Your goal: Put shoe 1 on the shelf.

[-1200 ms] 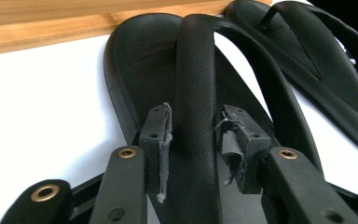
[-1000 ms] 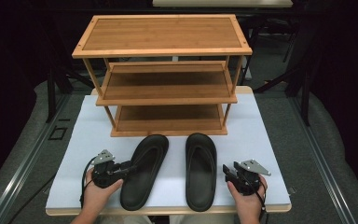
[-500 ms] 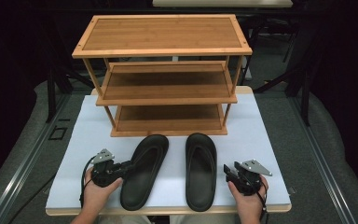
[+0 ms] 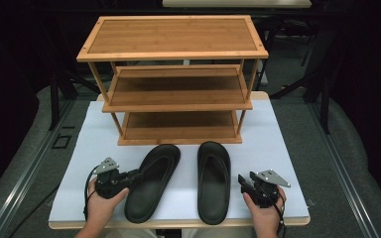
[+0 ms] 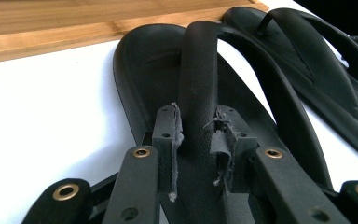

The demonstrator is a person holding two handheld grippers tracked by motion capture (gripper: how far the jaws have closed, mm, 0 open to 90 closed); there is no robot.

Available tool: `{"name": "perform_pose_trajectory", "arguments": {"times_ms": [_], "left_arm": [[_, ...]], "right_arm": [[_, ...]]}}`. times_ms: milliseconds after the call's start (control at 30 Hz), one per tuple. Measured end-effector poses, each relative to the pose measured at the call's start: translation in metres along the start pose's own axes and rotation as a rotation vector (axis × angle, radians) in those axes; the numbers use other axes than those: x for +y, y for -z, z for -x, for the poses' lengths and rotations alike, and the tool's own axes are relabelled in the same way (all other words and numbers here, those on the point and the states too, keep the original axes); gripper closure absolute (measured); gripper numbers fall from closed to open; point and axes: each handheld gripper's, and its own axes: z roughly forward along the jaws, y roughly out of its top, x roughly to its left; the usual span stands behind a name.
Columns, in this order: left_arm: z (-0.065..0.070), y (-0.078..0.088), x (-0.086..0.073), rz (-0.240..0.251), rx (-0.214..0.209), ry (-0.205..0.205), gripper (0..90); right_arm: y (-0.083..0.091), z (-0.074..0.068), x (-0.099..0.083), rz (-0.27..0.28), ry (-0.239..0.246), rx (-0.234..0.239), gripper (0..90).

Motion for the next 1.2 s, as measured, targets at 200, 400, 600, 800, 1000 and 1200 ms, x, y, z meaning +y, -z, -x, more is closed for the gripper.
{"name": "perform_pose_trajectory", "arguments": {"times_ms": [200,400,600,800,1000,1200], "left_arm": [[0.001,0.002,0.001,0.016,0.001,0.001,71.5],[0.001,0.008,0.004,0.047,0.001,0.003,71.6],[0.000,0.013,0.006,0.076,0.001,0.016,71.6],[-0.001,0.024,0.011,0.116,0.006,0.020,71.7],[0.001,0.034,0.015,0.159,0.005,0.022,71.8],[0.003,0.046,0.019,0.197,0.003,0.020,71.9]], "right_arm": [[0.001,0.001,0.000,-0.014,0.001,-0.002,51.4],[0.002,0.002,0.000,-0.009,-0.008,0.000,51.4],[0.002,0.002,0.000,-0.008,-0.006,0.001,51.4],[0.002,0.002,0.000,-0.002,-0.011,0.001,51.4],[0.002,0.002,0.000,-0.008,-0.010,-0.001,51.4],[0.002,0.002,0.000,-0.008,-0.010,-0.001,51.3]]}}
